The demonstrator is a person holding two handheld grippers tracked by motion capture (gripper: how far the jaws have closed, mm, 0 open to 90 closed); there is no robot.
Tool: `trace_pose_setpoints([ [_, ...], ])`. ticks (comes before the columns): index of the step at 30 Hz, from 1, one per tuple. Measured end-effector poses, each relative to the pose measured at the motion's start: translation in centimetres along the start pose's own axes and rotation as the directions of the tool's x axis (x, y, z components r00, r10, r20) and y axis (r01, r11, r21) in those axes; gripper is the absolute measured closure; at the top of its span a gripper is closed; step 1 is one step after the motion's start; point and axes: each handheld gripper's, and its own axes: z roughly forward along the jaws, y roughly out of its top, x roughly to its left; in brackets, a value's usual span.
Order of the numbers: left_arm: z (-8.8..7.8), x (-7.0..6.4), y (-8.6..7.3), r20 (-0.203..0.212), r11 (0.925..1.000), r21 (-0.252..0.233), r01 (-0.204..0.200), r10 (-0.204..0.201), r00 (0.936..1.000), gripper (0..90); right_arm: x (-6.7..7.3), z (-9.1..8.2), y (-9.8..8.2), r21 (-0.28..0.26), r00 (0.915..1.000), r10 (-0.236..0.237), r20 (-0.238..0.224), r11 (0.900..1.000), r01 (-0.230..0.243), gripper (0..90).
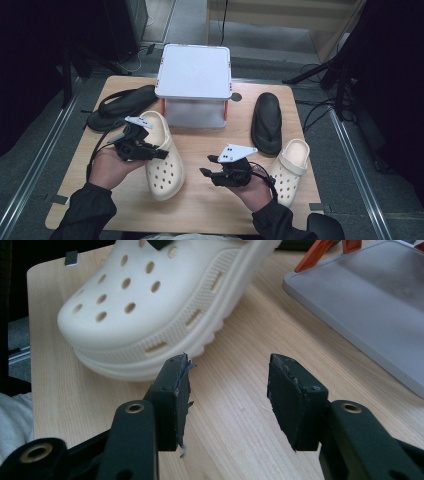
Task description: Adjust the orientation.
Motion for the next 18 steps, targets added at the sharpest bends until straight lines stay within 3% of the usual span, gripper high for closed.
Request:
trace_pose_setpoints([
  [3, 1.1, -0.5, 0.6, 0.036, 0.9998, -0.018, 0.001, 0.0, 0.9994, 78.0, -0.1, -0.2, -0.2, 0.009, 0.9997, 0.016, 0.017, 1.0, -0.017, 52.5],
  [6, 2.3, -0.6, 0.8, 0.041, 0.9999, -0.015, 0.004, -0.004, 0.9992, 78.1, -0.2, -0.5, -0.3, 0.006, 0.9994, 0.023, 0.024, 1.0, -0.023, 52.5],
  [9, 3.5, -0.8, 0.9, 0.059, 0.9998, 0.017, -0.007, 0.006, 0.9982, 77.9, -0.2, -0.8, -0.5, 0.006, 0.9991, 0.034, 0.026, 0.999, -0.034, 52.2],
  [11, 4.0, -0.7, 0.9, 0.08, 0.9997, 0.024, -0.004, 0.002, 0.9968, 77.8, -0.3, -0.6, -0.9, 0.037, 0.9975, 0.053, 0.047, 0.998, -0.055, 51.2],
  [14, 5.0, -0.3, 0.9, 0.067, 0.9988, 0.049, -0.006, 0.003, 0.9978, 77.6, -0.6, -0.6, -1.4, 0.038, 0.9947, 0.092, 0.046, 0.995, -0.093, 51.4],
  [18, 5.9, 0.3, 0.9, 0.1, 0.9979, 0.063, 0.018, -0.024, 0.9947, 77.3, -0.6, -0.6, -1.5, 0.024, 0.9933, 0.108, 0.041, 0.994, -0.109, 51.4],
])
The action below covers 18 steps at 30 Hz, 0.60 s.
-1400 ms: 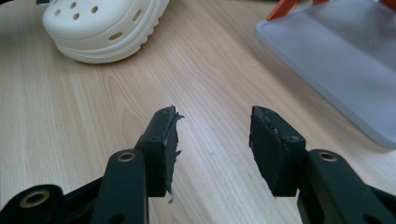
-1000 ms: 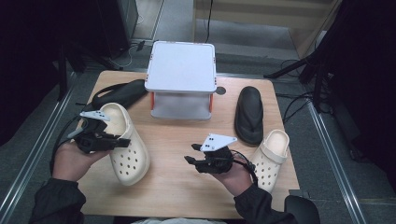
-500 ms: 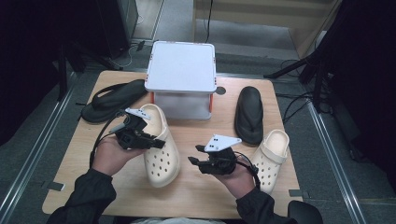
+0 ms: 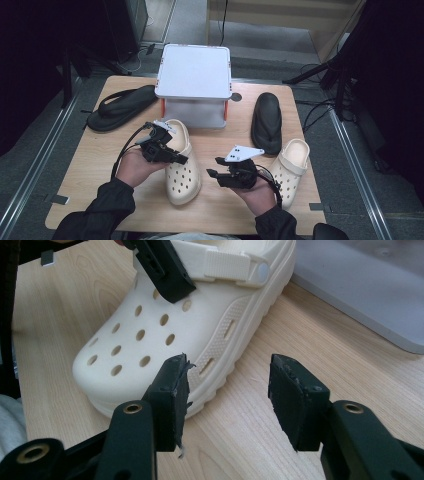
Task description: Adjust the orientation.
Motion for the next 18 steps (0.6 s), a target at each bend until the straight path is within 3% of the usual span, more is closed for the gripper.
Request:
trace_pose_setpoints([
  [1, 0.34, 0.38, -0.06, 0.022, 0.9997, -0.001, 0.025, -0.025, 0.9994, 77.2, 0.0, 0.06, -0.02, 0.001, 1.0, -0.003, -0.001, 1.0, 0.003, 51.3],
  [9, 0.79, 1.17, -0.08, 0.017, 0.9994, -0.001, 0.033, -0.033, 0.9993, 73.8, 0.16, 0.47, -0.17, 0.011, 1.0, 0.0, -0.001, 1.0, 0.0, 51.3],
  [11, 0.71, 1.3, -0.14, 0.005, 0.9996, -0.003, 0.029, -0.029, 0.9996, 71.3, 0.2, 0.52, -0.18, 0.01, 1.0, 0.002, -0.002, 1.0, -0.002, 51.3],
  [13, 0.66, 1.32, -0.15, -0.04, 1.0, -0.003, 0.008, -0.008, 0.9992, 68.9, 0.26, 0.61, -0.18, 0.014, 1.0, 0.004, -0.002, 1.0, -0.004, 51.2],
  [18, -0.01, 1.15, -0.22, -0.065, 0.9989, -0.04, -0.023, 0.02, 0.9977, 61.7, 0.3, 0.82, -0.08, 0.011, 0.9997, 0.017, -0.017, 1.0, -0.016, 50.4],
])
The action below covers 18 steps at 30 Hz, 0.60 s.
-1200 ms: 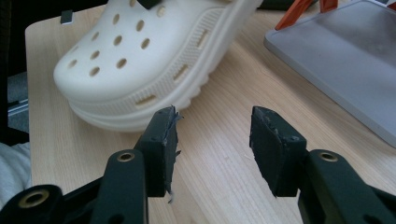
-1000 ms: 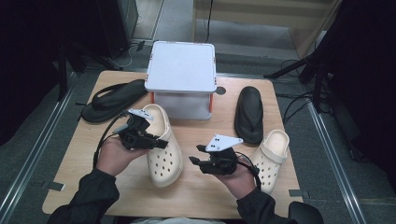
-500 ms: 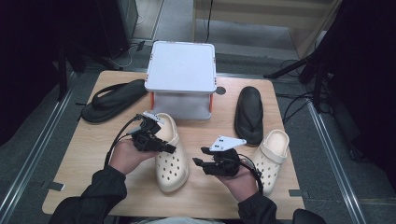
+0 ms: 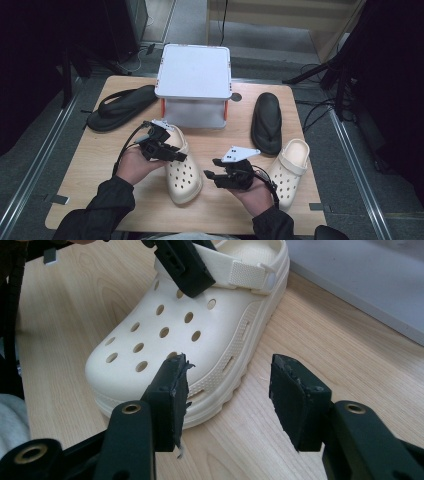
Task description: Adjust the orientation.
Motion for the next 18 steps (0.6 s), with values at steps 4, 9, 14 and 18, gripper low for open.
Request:
trace_pose_setpoints([
  [4, -1.2, 0.2, 0.0, -0.008, 0.9994, -0.035, -0.005, 0.005, 1.0, 57.1, 0.1, 0.1, 0.1, -0.001, 0.9998, -0.001, -0.018, 1.0, 0.001, 51.8],
  [9, -2.5, 0.1, 0.4, -0.023, 0.9987, -0.05, -0.012, 0.011, 0.9997, 55.8, 0.3, 0.3, 0.2, 0.02, 0.9997, 0.025, 0.001, 0.999, -0.025, 55.4],
  [14, -4.3, 0.3, 0.9, -0.041, 0.9967, -0.07, -0.04, 0.037, 0.9984, 62.0, 0.5, 0.2, 0.2, 0.024, 0.999, 0.045, -0.008, 0.999, -0.045, 67.1],
  [18, -5.3, 1.3, 1.1, -0.065, 0.9971, -0.055, -0.053, 0.049, 0.9967, 74.6, 0.7, -0.1, 0.3, 0.022, 0.9983, 0.052, -0.026, 0.998, -0.052, 78.4],
])
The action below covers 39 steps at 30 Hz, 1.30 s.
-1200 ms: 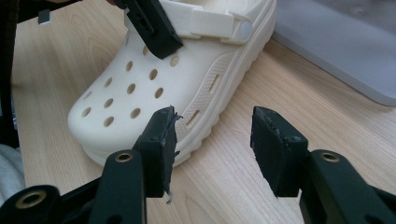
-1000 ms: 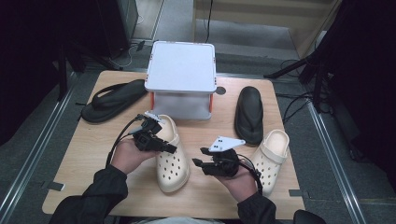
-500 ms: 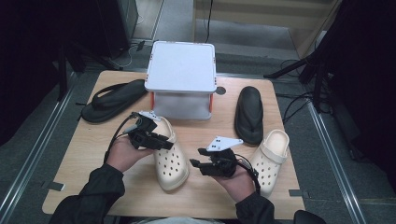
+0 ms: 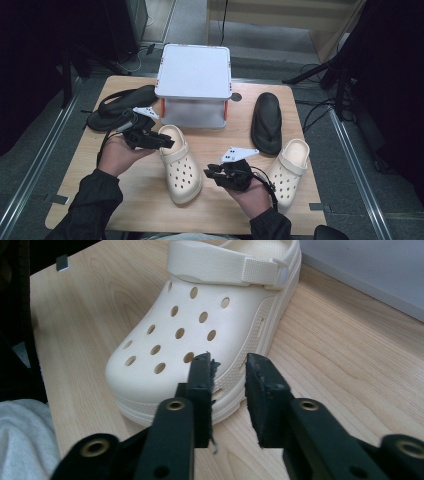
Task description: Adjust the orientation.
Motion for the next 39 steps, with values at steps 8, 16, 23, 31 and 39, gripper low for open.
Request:
trace_pose_setpoints([
  [8, 0.4, 3.1, 0.4, -0.037, 0.9995, 0.031, 0.004, -0.003, 0.9993, 90.0, 1.0, 0.5, 0.2, 0.009, 0.9991, 0.015, -0.041, 1.0, -0.014, 90.0],
  [16, 3.3, 4.9, 0.5, -0.04, 0.9973, 0.064, -0.035, 0.038, 0.9985, 90.0, 3.2, 2.3, 0.8, 0.019, 0.9967, -0.01, -0.081, 1.0, 0.012, 90.0],
  [23, 4.5, 5.5, 0.0, -0.038, 0.997, 0.063, -0.044, 0.046, 0.9982, 90.0, 5.3, 4.4, 0.6, 0.026, 0.995, -0.033, -0.094, 0.999, 0.036, 90.0],
  [31, 5.1, 6.2, -0.6, -0.047, 0.9956, 0.078, -0.051, 0.055, 0.9974, 90.0, 6.7, 5.5, 0.3, 0.02, 0.9928, -0.052, -0.108, 0.998, 0.054, 90.0],
  [39, 5.7, 6.3, -1.1, -0.057, 0.992, 0.109, -0.064, 0.07, 0.9959, 90.0, 7.6, 6.4, 0.1, 0.047, 0.9881, -0.06, -0.142, 0.997, 0.067, 90.0],
])
